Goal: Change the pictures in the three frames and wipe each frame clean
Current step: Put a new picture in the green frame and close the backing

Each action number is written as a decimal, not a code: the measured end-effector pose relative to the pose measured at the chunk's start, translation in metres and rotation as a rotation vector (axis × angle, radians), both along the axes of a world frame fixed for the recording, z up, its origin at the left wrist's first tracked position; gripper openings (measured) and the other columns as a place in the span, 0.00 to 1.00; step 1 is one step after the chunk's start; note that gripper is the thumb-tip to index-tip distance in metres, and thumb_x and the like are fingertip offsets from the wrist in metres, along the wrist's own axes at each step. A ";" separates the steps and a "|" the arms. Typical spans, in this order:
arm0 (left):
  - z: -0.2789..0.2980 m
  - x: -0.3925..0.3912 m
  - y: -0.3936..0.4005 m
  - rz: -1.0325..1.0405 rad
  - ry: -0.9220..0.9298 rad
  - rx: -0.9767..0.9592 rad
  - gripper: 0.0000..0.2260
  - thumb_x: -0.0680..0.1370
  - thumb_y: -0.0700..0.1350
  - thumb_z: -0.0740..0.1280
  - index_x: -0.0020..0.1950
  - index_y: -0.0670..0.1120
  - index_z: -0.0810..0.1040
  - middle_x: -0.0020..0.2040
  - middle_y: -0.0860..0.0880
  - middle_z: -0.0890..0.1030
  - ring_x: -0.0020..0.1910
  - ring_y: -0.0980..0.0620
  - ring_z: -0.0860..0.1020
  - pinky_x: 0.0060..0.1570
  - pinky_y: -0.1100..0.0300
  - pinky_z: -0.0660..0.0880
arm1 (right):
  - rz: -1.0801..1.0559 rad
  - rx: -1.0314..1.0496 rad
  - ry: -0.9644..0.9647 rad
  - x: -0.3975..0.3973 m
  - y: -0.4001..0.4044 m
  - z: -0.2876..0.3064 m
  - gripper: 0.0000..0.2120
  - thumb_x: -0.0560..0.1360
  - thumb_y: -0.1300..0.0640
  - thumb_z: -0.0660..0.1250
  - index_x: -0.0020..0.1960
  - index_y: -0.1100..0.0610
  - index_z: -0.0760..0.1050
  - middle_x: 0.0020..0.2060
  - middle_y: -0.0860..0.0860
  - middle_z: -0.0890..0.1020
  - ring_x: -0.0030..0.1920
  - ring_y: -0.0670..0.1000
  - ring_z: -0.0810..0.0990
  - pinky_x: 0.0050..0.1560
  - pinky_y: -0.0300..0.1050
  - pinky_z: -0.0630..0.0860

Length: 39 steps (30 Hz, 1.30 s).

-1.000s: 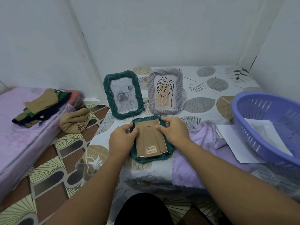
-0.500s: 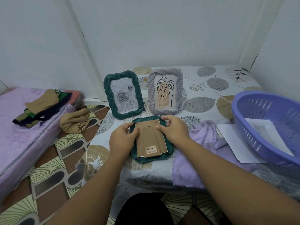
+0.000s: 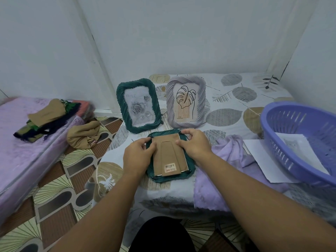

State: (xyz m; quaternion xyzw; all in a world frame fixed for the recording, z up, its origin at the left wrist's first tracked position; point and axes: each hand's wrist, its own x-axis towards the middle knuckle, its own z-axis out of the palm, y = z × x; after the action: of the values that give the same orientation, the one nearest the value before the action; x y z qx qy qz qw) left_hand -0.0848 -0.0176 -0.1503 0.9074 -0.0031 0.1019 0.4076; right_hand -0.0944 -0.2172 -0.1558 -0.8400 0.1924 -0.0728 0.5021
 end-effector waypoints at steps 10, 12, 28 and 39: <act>-0.001 0.001 0.001 -0.007 -0.005 0.003 0.16 0.78 0.56 0.70 0.64 0.54 0.84 0.33 0.52 0.78 0.36 0.54 0.78 0.35 0.56 0.71 | 0.011 0.011 0.032 0.000 0.003 0.004 0.25 0.58 0.38 0.73 0.54 0.39 0.78 0.52 0.45 0.84 0.53 0.51 0.84 0.59 0.58 0.79; -0.001 0.000 0.001 -0.007 -0.005 0.005 0.16 0.78 0.56 0.70 0.64 0.54 0.84 0.33 0.53 0.78 0.36 0.54 0.77 0.35 0.56 0.71 | 0.014 0.000 0.019 -0.002 0.003 0.003 0.28 0.57 0.36 0.72 0.56 0.40 0.79 0.54 0.45 0.84 0.55 0.50 0.83 0.60 0.57 0.78; 0.000 0.000 0.000 -0.017 -0.011 0.024 0.16 0.79 0.56 0.70 0.65 0.53 0.83 0.33 0.52 0.78 0.36 0.54 0.77 0.35 0.56 0.71 | 0.014 -0.016 0.001 -0.003 -0.004 0.004 0.21 0.67 0.47 0.79 0.59 0.45 0.81 0.58 0.46 0.83 0.59 0.50 0.81 0.63 0.57 0.76; 0.002 0.000 -0.001 -0.019 -0.011 0.029 0.17 0.79 0.55 0.70 0.65 0.52 0.83 0.33 0.53 0.78 0.37 0.53 0.78 0.37 0.55 0.73 | 0.039 -0.087 0.020 -0.006 0.000 0.007 0.07 0.69 0.44 0.76 0.46 0.38 0.82 0.51 0.43 0.84 0.56 0.49 0.81 0.63 0.57 0.75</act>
State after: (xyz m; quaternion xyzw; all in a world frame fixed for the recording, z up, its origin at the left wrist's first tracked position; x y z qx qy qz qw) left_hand -0.0845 -0.0181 -0.1486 0.9126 -0.0153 0.1029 0.3955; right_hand -0.1000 -0.2167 -0.1488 -0.8653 0.1775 -0.0629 0.4645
